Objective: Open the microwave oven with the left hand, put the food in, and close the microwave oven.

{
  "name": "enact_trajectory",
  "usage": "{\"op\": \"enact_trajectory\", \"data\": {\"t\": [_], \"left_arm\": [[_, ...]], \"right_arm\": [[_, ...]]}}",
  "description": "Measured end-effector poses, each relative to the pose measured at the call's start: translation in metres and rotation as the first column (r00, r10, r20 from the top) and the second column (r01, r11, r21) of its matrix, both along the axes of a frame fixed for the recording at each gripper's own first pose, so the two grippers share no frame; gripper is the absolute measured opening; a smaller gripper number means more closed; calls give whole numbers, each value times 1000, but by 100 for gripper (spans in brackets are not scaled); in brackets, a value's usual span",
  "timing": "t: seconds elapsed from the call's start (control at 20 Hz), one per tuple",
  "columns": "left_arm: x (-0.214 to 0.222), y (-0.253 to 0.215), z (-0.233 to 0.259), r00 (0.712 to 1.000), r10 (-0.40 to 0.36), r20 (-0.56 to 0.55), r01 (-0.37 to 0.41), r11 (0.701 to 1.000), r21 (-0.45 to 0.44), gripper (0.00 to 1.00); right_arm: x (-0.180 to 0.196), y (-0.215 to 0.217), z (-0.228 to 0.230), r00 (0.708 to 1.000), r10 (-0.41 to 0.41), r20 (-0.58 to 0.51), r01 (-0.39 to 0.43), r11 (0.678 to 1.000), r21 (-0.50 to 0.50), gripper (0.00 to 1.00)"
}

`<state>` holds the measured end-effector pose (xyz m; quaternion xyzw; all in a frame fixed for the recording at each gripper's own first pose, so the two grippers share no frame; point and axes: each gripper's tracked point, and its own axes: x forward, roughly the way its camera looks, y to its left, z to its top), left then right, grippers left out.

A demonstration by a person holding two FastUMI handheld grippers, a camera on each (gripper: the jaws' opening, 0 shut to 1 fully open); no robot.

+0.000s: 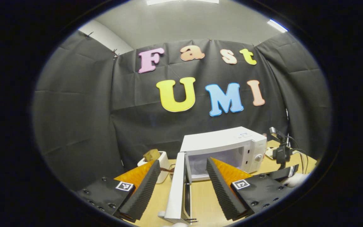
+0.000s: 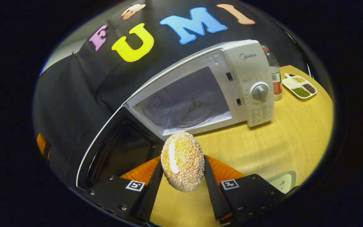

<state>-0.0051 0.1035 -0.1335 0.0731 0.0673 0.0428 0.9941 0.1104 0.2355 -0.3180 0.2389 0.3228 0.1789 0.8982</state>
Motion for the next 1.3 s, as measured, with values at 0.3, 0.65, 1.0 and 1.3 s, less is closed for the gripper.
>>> {"op": "enact_trajectory", "data": {"t": [0.3,0.65,1.0,1.3], "left_arm": [[8,16,-5,1000,26,10,-26,999,26,100],[8,24,-38,999,34,-16,-35,999,-5,100],[12,39,-47,999,45,-10,-45,999,8,100],[12,52,-48,998,63,-10,-63,998,21,100]], "right_arm": [[68,29,-17,989,-147,12,146,989,32,72],[132,39,-35,950,-302,73,302,953,18,73],[178,35,-39,892,-428,143,431,902,9,72],[178,21,-52,873,-455,178,474,877,-81,86]]}}
